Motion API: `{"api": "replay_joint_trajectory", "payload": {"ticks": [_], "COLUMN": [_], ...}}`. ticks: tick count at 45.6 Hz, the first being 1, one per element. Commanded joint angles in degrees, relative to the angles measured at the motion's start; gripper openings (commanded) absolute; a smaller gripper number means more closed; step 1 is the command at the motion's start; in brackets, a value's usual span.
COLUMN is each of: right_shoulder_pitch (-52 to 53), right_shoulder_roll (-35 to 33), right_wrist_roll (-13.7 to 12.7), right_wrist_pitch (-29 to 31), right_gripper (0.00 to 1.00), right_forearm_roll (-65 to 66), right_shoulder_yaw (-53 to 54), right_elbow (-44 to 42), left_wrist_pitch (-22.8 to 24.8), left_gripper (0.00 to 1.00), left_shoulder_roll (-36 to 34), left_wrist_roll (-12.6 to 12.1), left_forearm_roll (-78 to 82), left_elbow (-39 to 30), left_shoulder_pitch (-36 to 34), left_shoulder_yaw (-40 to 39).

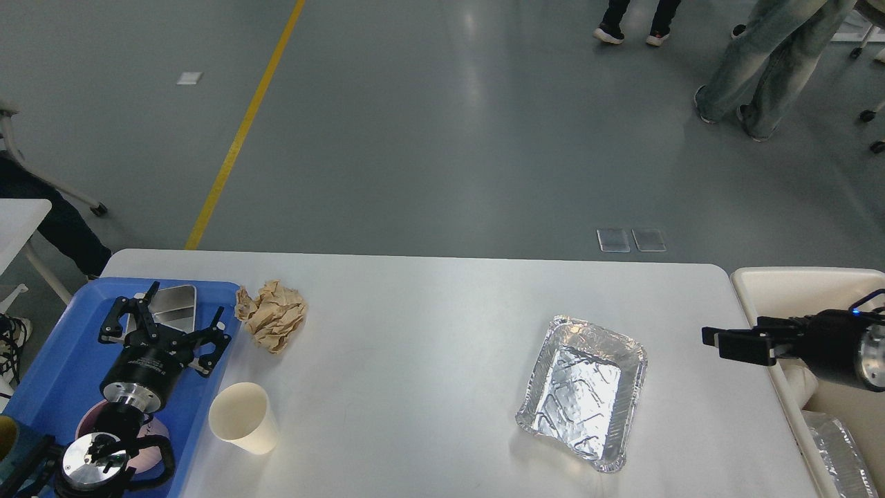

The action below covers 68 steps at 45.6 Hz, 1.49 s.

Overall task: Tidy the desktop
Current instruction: 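Reach the right gripper to the foil tray and grasp its edge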

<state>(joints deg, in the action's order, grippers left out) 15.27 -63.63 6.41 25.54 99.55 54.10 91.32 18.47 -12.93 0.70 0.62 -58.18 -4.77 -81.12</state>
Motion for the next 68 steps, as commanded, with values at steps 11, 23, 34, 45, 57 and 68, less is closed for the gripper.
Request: {"api": "replay_joint_trajectory", "payload": {"ticks": [11, 23, 34, 45, 57, 68], "right_shoulder_pitch": [16.97, 21.20, 24.89, 27.79, 29.20, 31.22], "right_shoulder_roll": [9.66, 16.95, 21.70, 25.83, 29.00, 33.83], "right_wrist_roll": [0.89, 2.38, 3.26, 3.53, 4.40, 4.49], "right_wrist_pitch": [-0.66, -3.30, -4.88, -8.31, -10.42, -11.64], "right_gripper": [1.00, 1.00, 1.00, 1.00, 1.00, 0.98], "right_forearm_roll": [9.08, 16.73, 18.40, 20.68, 21.13, 21.48], "right_shoulder_yaw": [-18.23, -27.29, -31.16, -36.52, -40.56, -43.11], "right_elbow": [-11.77, -16.87, -23.55, -29.52, -32.78, -39.10], "left_wrist_pitch": [0.16, 0.16, 0.16, 0.16, 0.16, 0.16], "left_gripper": [0.97, 0.97, 0.97, 0.97, 0.97, 0.97], "left_shoulder_roll": [-0.07, 0.01, 0.01, -0.07, -0.07, -0.07], "left_wrist_roll": [0.09, 0.09, 0.09, 0.09, 0.09, 0.09], "left_forearm_roll": [0.00, 0.00, 0.00, 0.00, 0.00, 0.00], "left_elbow": [0.00, 0.00, 0.00, 0.00, 0.00, 0.00], "left_shoulder_pitch": [0.82, 1.08, 1.61, 2.22, 2.31, 2.40], "left_shoulder_yaw": [-0.26, -0.53, -0.79, -0.97, -0.97, -0.97]}}
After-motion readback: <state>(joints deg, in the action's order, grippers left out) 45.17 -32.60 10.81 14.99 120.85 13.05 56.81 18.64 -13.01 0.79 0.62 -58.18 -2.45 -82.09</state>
